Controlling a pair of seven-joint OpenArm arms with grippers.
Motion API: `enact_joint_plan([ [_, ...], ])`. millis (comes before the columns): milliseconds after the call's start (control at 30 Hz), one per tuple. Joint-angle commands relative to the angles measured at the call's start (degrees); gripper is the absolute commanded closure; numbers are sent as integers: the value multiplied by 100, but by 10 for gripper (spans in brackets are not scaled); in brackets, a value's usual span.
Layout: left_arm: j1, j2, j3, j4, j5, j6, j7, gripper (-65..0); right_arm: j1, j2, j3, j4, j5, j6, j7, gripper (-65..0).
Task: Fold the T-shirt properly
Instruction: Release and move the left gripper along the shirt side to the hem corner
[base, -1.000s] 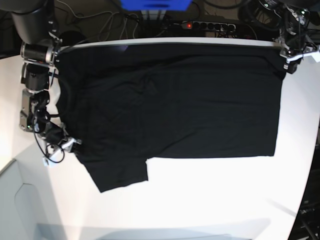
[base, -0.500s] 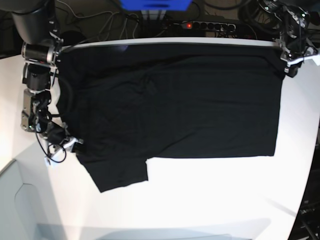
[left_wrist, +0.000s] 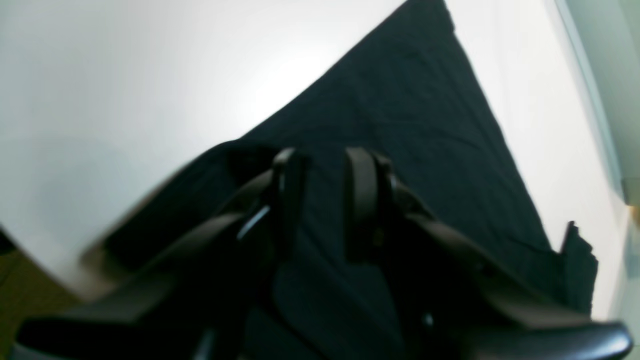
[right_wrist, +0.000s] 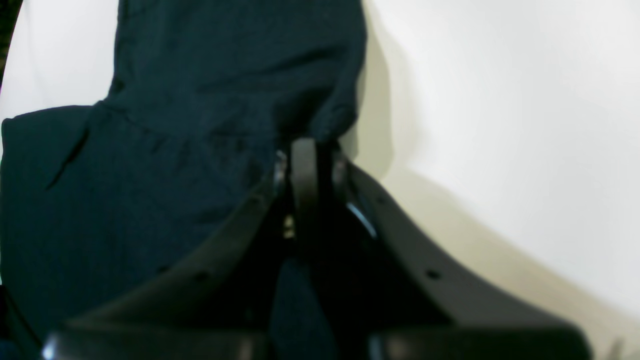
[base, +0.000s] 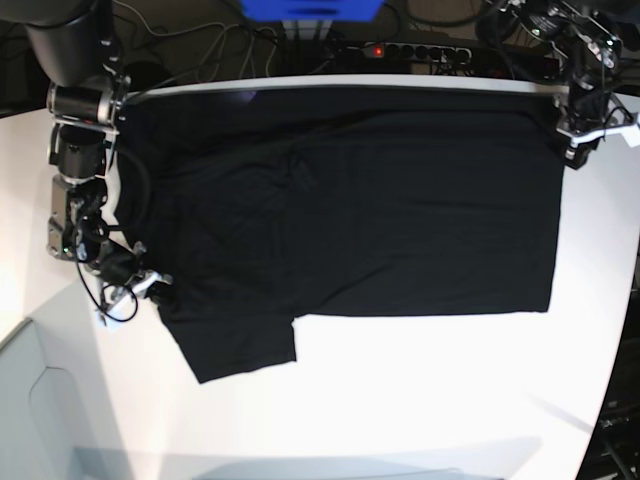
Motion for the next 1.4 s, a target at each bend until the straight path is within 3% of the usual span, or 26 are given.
enact_joint_plan([
  [0,-65,-77,-21,119,-103,6,-41,-152,-40,6,-49,-39,-410,-15,-478,0],
  [167,-285,-130,-12,119,-76,6,-41,-152,-49,6,-49,-56,-410,-15,-478,0],
  [467,-1217,-860,14,-356,-50,6,425,-152,-66,6,-49,-56,-410,-15,-478,0],
  [667,-2175,-1783,515,-2615,-103,6,442,-152,-154,-12,-49,-39,-401,-15,-469,0],
  [833,-2879,-2231,603,-4233,-50,6,390,-153,-163,-38,-57,-39,-401,-15,-478,0],
  [933,-3169,-2380,911,-4593,-50,14,223,-214,-163,-38,-57,-39,-401,-15,-478,0],
  [1167,-3345,-2653,2045,-5094,-50,14,-788,-504,-154,-73,-49,-39,-401,-15,-478,0],
  [1233,-3345,-2653,2106,-5261,-50,14,-1105,-539,-154,-73,-49,-39,-401,-15,-478,0],
  [1367,-3345,-2653,2097,-5508,-50,14,-1606,-540,-137,-73,-49,-39,-401,-15,-478,0],
])
